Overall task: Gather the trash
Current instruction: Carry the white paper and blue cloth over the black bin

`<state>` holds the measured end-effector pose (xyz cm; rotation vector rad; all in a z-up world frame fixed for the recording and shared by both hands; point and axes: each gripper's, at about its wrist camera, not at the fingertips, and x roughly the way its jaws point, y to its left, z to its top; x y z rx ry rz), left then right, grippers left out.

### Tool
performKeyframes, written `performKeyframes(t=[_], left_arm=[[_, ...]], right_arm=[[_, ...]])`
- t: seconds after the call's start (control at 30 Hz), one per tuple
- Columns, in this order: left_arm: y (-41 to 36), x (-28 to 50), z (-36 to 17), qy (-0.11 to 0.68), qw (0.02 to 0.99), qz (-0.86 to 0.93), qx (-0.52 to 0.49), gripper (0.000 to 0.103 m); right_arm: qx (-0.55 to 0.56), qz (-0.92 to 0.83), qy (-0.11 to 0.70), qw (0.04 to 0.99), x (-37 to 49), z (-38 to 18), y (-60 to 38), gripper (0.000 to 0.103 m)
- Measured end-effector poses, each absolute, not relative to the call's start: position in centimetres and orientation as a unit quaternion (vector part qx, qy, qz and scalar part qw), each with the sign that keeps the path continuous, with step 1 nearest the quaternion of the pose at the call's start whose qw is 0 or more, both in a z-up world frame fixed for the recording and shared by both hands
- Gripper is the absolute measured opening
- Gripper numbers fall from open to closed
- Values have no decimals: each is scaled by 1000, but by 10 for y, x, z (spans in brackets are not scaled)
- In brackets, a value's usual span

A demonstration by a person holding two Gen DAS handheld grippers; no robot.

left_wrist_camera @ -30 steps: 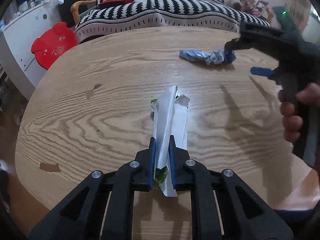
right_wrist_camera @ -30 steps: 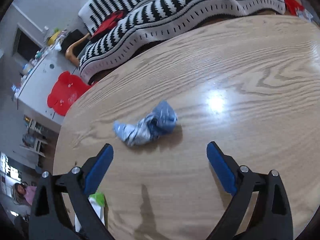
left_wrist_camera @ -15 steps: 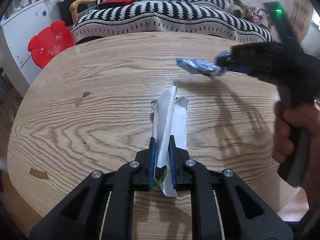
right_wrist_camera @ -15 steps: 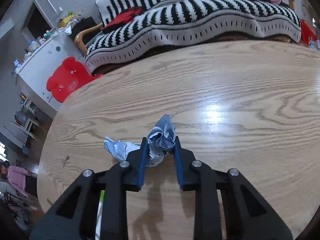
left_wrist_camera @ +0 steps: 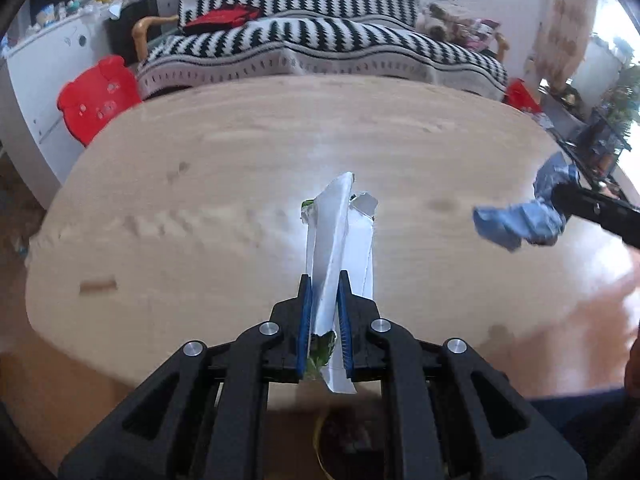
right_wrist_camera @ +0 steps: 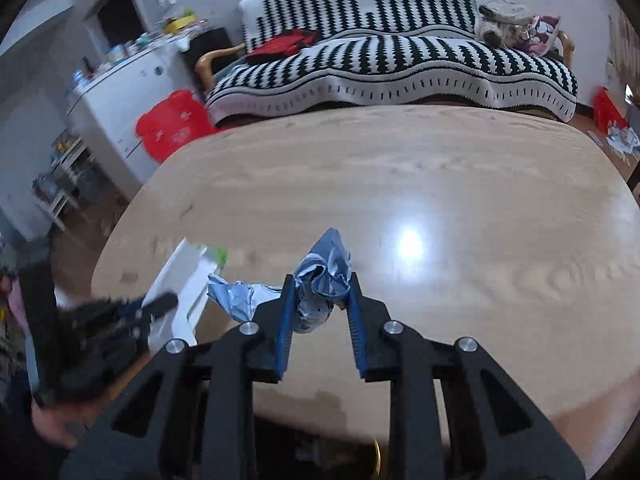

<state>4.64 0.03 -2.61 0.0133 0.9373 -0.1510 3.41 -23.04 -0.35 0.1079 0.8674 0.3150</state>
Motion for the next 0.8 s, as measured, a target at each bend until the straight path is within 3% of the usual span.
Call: performKeyframes(t=[0.3,0.47,0.8], left_arm=[[-17,-56,-69,494,859,-122,53,12],[-17,-75,-88,517,843,-138,61,12],[-21,-74,-101,534,829,-152,67,12]], right_arm=[[16,171,468,867,-82,-53,-219,25],[9,166,514,841,-102,-89,-217,25],[-22,174,547,819,-104,-111,-198,25]])
